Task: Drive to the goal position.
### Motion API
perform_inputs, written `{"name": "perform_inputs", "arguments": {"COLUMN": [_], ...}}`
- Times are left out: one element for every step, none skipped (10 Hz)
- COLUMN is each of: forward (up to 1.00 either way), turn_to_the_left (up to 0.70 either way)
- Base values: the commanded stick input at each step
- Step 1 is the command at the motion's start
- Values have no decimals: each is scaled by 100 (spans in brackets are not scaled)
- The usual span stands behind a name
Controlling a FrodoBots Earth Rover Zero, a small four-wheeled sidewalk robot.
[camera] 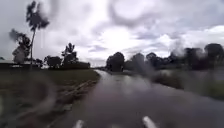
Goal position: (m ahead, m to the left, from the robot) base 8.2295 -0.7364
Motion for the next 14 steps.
{"name": "perform_inputs", "arguments": {"forward": [85, 85, 85, 85, 85, 85, 85, 85, 85, 85, 85, 85, 85, 85], "turn_to_the_left": [0, 0, 0, 0, -5, -16, -33, -25, -16, -4, 0, 0, 0, 0]}}
